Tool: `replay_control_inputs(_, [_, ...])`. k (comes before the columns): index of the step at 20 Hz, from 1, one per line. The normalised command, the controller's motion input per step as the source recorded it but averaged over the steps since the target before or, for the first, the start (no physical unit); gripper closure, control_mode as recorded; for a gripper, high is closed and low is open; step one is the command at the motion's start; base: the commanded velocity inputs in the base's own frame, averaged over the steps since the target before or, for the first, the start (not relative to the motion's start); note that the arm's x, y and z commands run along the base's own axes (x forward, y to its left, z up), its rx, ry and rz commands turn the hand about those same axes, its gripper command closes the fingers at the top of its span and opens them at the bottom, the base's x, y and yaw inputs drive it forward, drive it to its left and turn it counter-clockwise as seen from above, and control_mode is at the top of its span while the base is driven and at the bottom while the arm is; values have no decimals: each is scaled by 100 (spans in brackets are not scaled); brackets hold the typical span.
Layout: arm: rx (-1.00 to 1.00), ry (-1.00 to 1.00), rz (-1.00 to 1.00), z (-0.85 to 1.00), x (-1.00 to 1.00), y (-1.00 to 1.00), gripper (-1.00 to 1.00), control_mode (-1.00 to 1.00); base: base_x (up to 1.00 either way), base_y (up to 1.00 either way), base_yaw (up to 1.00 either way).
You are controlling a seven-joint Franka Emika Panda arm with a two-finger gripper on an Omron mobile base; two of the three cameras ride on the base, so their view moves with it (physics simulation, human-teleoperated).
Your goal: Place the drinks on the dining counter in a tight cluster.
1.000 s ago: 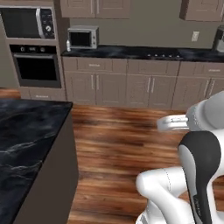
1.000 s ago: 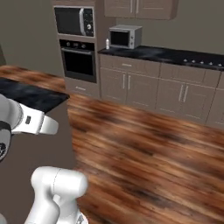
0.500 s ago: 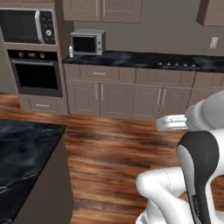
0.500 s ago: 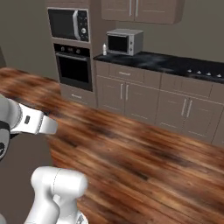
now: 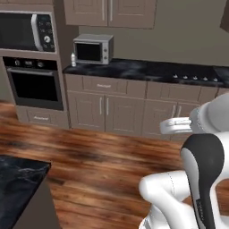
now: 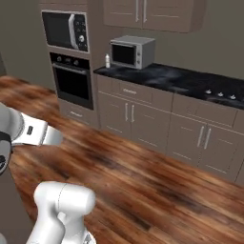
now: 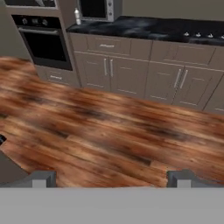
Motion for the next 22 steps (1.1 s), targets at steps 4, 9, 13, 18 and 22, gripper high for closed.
replay_control_inputs(4, [0, 0, 0, 0, 0, 0, -100, 100, 100, 4, -3])
replay_control_inputs(9, [0, 0, 0, 0, 0, 0, -100, 100, 100, 45, -13])
replay_control_inputs(13, [0, 0, 0, 0, 0, 0, -100, 100, 100, 45, -17])
replay_control_inputs(18, [0, 0, 0, 0, 0, 0, -100, 100, 100, 54, -15])
replay_control_inputs(22, [0, 0, 0, 0, 0, 0, -100, 100, 100, 73, -13])
